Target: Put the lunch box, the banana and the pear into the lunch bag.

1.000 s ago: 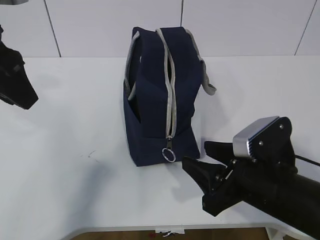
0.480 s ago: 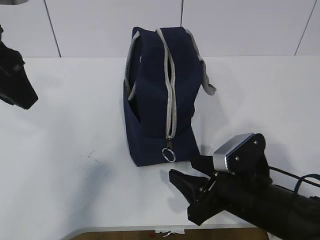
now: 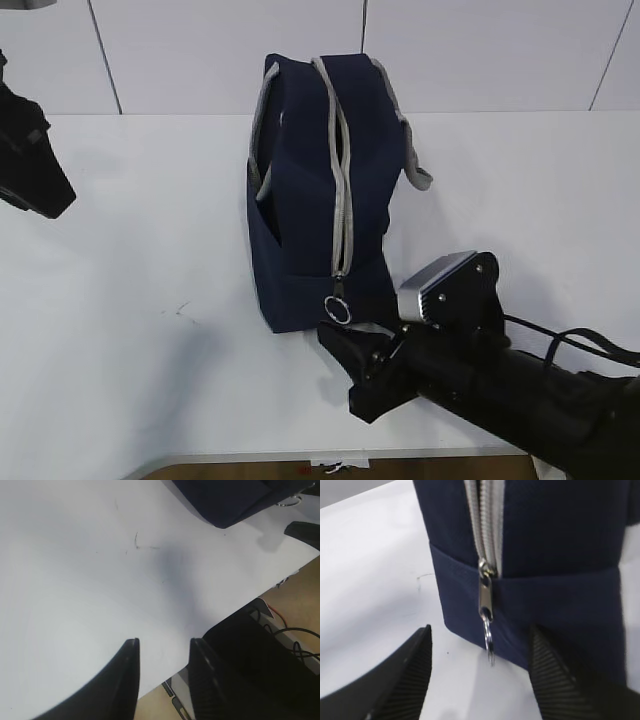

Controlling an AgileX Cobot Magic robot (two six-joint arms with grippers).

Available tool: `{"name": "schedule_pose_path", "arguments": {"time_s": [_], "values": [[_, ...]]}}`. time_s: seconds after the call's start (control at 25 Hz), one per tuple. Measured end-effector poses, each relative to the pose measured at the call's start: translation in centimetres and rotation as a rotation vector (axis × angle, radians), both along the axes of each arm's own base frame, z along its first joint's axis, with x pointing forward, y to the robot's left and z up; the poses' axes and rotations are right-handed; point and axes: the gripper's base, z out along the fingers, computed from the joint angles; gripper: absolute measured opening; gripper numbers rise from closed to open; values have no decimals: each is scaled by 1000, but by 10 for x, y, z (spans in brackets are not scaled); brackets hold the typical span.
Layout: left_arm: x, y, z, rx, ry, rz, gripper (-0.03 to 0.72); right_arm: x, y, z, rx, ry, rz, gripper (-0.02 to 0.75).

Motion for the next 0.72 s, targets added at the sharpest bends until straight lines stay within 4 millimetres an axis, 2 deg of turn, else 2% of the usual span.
{"name": "schedule_pose_path", "arguments": {"time_s": [0.24,0.72], "values": [[0,0,0,0,0,2,245,7,5,3,0,-6,3,461],[0,0,0,0,0,2,244,6,7,2,1,6,28,461]]}}
